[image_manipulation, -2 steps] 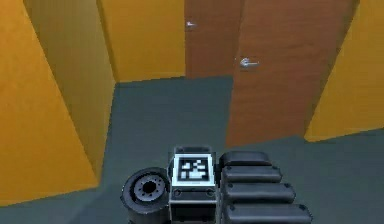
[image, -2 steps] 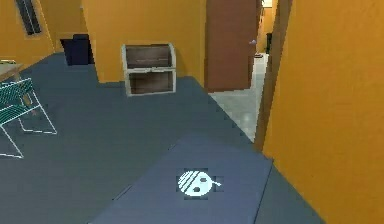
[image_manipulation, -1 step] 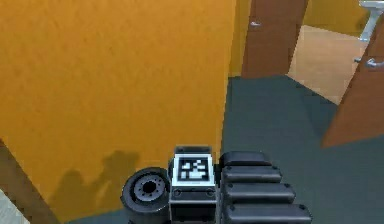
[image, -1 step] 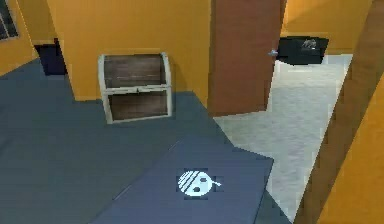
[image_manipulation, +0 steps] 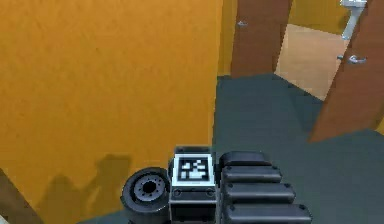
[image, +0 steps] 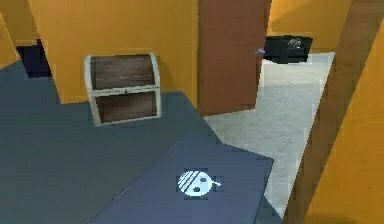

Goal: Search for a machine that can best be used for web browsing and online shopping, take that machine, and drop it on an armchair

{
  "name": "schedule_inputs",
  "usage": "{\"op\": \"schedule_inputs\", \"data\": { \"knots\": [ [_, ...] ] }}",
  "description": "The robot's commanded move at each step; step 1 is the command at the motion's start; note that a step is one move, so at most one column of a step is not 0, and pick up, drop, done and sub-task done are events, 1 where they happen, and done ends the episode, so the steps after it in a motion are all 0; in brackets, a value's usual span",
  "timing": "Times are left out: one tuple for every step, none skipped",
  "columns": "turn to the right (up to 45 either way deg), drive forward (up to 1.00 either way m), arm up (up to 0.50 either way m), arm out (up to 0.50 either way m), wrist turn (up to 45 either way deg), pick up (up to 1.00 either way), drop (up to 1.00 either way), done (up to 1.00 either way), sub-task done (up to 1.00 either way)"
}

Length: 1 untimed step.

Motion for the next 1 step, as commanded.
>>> {"op": "schedule_inputs", "data": {
  "knots": [
    [0.0,1.00,0.00,0.00,0.0,0.00,0.00,0.00,0.00]
  ]
}}
